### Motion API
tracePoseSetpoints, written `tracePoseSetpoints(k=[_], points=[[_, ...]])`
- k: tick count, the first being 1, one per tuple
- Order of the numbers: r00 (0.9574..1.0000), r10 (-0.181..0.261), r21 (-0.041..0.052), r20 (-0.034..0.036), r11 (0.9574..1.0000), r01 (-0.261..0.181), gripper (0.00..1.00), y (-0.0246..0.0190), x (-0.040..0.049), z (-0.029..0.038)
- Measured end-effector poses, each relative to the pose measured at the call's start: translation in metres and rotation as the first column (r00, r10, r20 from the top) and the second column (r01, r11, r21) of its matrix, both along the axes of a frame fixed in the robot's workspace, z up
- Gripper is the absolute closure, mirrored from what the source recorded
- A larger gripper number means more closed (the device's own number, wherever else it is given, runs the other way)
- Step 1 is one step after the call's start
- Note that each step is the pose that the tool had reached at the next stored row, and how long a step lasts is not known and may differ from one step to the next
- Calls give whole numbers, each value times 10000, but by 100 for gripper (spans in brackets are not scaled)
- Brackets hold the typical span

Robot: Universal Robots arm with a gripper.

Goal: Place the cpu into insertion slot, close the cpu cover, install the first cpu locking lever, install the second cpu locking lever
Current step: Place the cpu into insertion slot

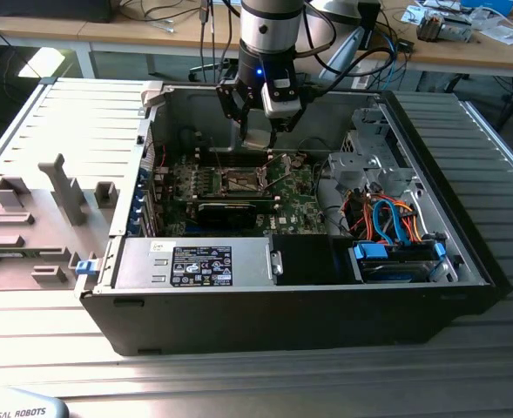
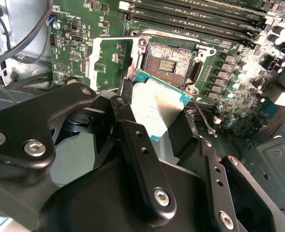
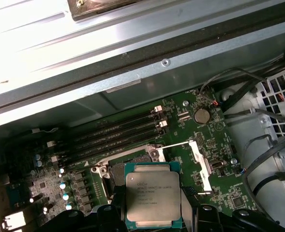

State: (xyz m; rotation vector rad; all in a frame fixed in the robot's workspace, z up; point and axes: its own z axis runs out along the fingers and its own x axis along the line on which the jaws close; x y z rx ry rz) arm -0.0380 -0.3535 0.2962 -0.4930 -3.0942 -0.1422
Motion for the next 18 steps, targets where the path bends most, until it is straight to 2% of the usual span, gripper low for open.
tracePoseSetpoints(k=[18], points=[[9998, -199, 0, 0, 9998, 199, 46, 0, 0, -2]])
